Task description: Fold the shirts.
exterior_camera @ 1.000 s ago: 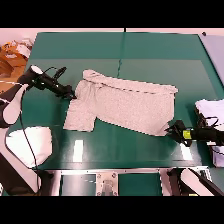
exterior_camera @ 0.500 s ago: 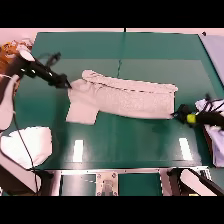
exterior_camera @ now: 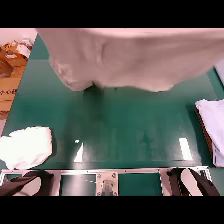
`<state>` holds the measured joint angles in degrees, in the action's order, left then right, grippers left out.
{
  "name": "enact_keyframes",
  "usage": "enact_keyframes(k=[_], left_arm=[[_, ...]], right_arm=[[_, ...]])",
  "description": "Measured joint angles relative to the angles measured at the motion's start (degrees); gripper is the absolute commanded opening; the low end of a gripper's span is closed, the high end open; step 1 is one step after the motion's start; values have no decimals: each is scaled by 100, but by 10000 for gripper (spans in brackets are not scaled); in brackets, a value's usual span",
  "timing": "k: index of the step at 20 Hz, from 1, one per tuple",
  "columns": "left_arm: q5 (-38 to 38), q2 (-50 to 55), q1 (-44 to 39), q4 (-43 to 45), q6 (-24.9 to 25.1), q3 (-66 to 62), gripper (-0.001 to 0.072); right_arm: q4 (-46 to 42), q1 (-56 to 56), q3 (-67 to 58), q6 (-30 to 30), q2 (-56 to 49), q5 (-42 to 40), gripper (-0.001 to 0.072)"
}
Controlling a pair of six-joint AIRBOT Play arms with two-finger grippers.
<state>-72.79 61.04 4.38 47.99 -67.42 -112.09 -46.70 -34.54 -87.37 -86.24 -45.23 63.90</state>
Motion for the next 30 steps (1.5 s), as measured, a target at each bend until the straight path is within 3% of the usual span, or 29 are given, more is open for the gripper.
enact_keyframes(k=[5, 10, 14, 17, 21, 25, 30], left_arm=[[651, -1445, 0, 17, -240, -109, 25], [518, -1399, -2, 142, -671, 201, 25], [485, -741, 0, 138, -925, 1207, 25], [846, 20, -2, -92, -905, 2245, 26], [1801, 1320, -168, -586, -439, 3230, 25], [3071, 2387, -378, -1064, -116, 3491, 25], [4304, 2793, -459, -1349, 153, 3558, 25]], right_arm=[[4, -304, -1113, -138, 57, 2, 11], [-9, -337, -1099, -170, -208, 293, 10], [-42, 7, -192, -66, -785, 372, 10], [-39, 468, 708, 221, -1453, -4, 9], [2, 1078, 1325, 614, -2815, -1005, 10], [186, 1377, 866, 837, -4409, -1633, 10], [302, 1495, -302, 911, -5727, -1794, 10]])
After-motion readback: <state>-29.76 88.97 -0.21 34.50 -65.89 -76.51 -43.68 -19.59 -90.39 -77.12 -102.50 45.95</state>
